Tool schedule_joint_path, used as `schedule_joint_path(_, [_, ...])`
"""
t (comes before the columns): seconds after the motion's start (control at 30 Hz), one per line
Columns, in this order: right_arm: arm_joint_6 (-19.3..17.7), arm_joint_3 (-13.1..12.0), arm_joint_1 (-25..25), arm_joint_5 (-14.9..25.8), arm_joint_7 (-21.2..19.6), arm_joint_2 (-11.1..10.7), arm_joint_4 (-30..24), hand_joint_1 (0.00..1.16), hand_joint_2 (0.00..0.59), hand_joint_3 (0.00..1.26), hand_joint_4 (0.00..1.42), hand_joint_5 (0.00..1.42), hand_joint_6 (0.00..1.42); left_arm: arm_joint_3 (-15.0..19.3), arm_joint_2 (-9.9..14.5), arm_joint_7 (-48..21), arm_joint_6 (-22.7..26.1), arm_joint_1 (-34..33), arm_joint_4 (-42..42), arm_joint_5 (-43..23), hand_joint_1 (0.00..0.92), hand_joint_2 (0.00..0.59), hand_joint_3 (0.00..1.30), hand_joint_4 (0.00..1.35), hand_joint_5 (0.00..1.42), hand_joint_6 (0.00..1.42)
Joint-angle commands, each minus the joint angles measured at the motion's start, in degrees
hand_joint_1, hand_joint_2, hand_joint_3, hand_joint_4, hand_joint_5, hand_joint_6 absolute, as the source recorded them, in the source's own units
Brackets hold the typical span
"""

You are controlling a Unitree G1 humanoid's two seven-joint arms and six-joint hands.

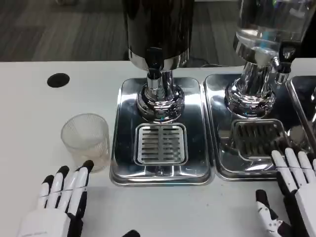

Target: Grasp the cup under the faucet to collect the drink, then remove the cup.

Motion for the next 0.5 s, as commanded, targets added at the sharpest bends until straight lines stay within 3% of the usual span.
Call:
schedule_joint_path(0.03, [0.5, -0.2, 0.7, -0.4, 0.3, 0.3, -1.5, 0.15, 0.451, 0.06, 0.00, 0.00, 0.00, 0.7, 0.3, 1.3, -0.9, 0.6, -1.1, 0.4, 0.000, 0.070, 0.00, 0.00, 0.00, 0.00])
schedule_joint_path(0.27, [2.8, -0.6, 3.2, -1.9, 2.5, -0.1, -6.5, 0.17, 0.466, 0.06, 0.00, 0.00, 0.00, 2.1, 0.0, 2.8, -2.8, 1.5, -4.3, -1.1, 0.000, 0.067, 0.03, 0.00, 0.01, 0.00])
schedule_joint_path(0.5, [3.4, -1.3, 2.6, -1.0, 3.7, 0.2, -6.8, 0.17, 0.466, 0.06, 0.00, 0.00, 0.00, 4.7, 0.7, -0.6, -1.9, -0.6, -6.9, -0.3, 0.000, 0.062, 0.04, 0.00, 0.01, 0.00])
